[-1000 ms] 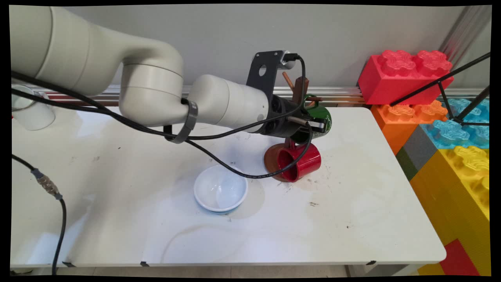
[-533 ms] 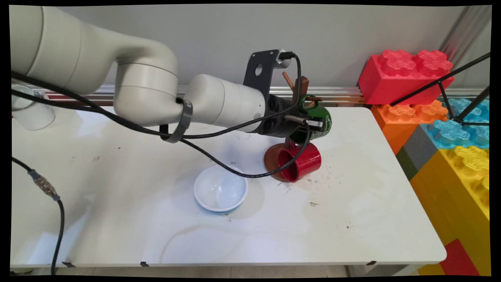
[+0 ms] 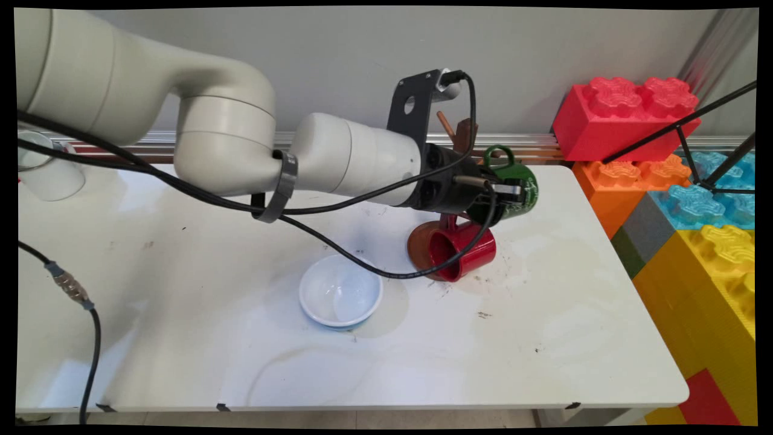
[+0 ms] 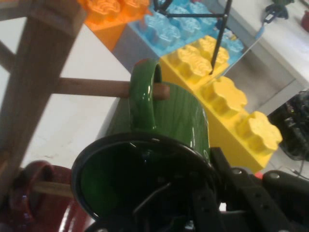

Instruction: Place the picked object on the table

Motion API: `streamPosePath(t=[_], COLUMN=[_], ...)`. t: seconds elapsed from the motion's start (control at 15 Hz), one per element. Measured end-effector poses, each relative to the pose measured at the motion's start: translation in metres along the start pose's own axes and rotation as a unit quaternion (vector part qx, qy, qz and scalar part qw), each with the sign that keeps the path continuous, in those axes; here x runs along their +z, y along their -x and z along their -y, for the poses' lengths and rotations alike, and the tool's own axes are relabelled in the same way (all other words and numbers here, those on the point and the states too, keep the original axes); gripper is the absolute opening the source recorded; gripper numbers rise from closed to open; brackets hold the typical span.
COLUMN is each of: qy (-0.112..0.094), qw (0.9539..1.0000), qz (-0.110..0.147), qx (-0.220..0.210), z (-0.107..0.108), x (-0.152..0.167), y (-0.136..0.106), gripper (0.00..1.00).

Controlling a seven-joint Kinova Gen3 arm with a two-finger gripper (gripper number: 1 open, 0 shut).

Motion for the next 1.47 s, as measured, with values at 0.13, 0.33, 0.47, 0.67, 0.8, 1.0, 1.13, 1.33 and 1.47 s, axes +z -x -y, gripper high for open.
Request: streamPosePath(t=[0.13, 0.33, 0.47, 0.67, 0.8, 1.0, 1.13, 1.33, 1.47], qy=[0.013, 0.028, 0.041, 0.055, 0.06, 0.059, 0.055, 0.044, 0.039], qw=[0.9999, 0.9995, 0.9991, 0.9984, 0.9981, 0.9982, 0.9983, 0.9985, 0.9985], qz=[-0.001, -0.003, -0.004, -0.004, 0.001, 0.012, 0.02, 0.032, 0.038], qx=[-0.005, -0.01, -0.013, -0.015, -0.012, -0.005, -0.002, -0.005, -0.007], z=[-0.006, -0.013, -0.02, -0.027, -0.031, -0.036, -0.039, -0.045, -0.05], x=[-0.001, -0.002, -0.003, -0.005, -0.008, -0.012, -0.016, -0.024, -0.028], y=[0.0, 0.0, 0.0, 0.0, 0.001, 0.002, 0.002, -0.001, -0.003], gripper=[0.0, 0.0, 0.0, 0.0, 0.0, 0.0, 0.0, 0.0, 0.0])
